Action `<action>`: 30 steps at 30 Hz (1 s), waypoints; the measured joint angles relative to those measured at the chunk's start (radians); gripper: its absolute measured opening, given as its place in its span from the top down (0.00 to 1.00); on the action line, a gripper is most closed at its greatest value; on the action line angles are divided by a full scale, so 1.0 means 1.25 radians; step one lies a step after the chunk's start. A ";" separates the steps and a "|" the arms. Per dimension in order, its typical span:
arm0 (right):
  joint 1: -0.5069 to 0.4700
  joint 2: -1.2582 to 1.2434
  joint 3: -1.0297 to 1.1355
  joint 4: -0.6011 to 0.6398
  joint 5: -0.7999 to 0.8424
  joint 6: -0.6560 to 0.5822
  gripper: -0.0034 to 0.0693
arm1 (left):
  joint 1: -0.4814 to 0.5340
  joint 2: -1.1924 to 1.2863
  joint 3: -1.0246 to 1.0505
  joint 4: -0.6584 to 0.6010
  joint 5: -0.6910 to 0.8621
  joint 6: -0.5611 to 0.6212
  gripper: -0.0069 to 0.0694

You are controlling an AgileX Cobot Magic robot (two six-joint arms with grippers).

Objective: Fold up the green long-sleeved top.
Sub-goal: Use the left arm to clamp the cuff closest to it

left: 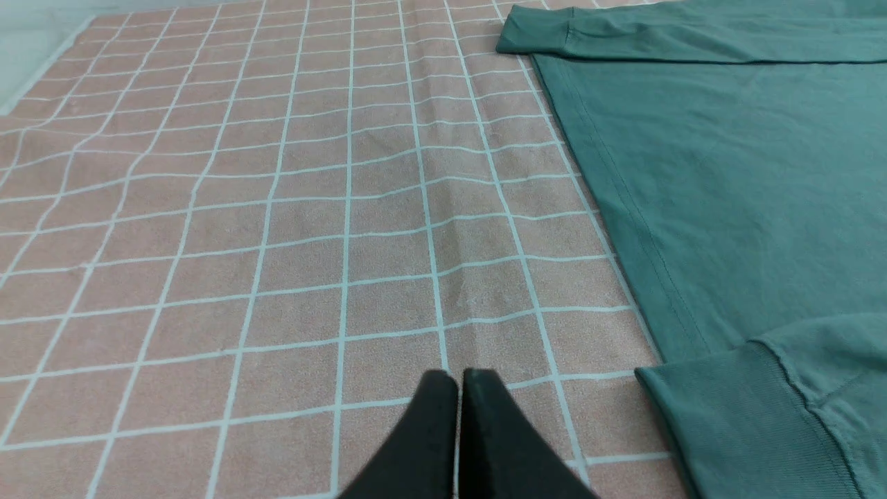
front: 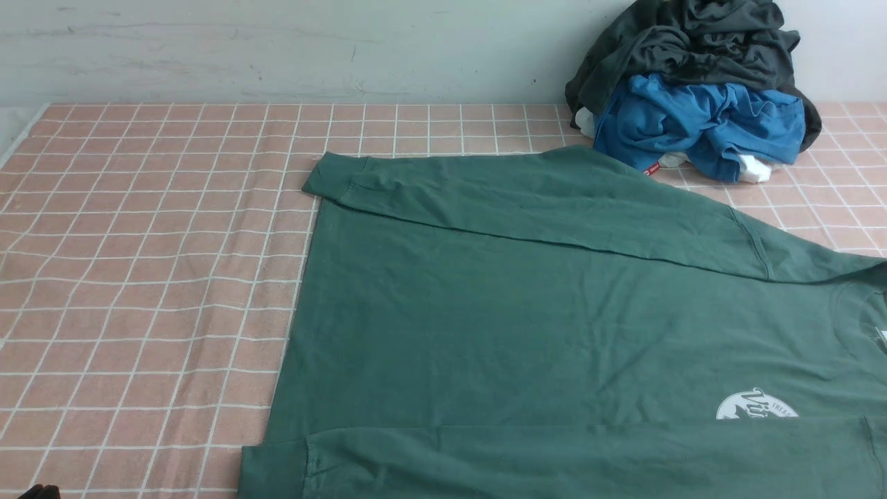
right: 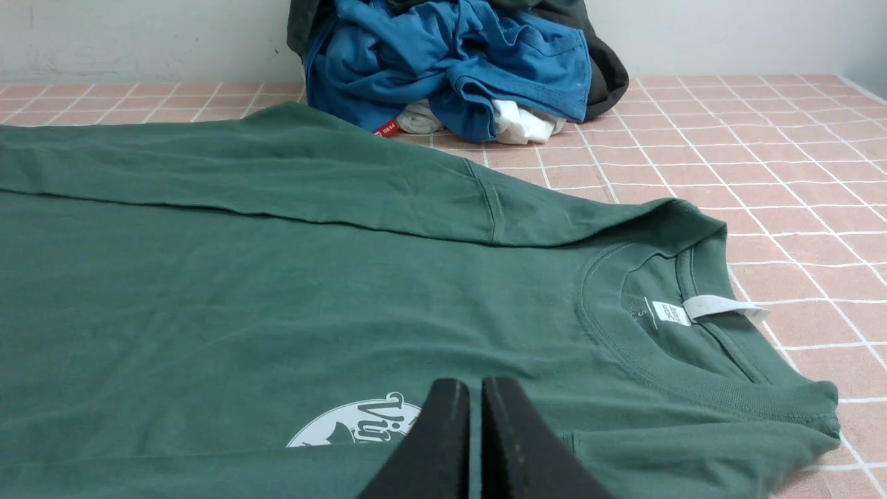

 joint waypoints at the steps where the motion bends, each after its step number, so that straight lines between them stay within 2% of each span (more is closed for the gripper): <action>1: 0.000 0.000 0.000 0.000 0.000 0.000 0.92 | 0.000 0.000 0.000 0.000 0.000 0.000 0.91; 30: 0.000 0.000 0.000 -0.001 0.000 0.012 0.92 | 0.000 0.000 -0.001 0.000 0.002 0.003 0.91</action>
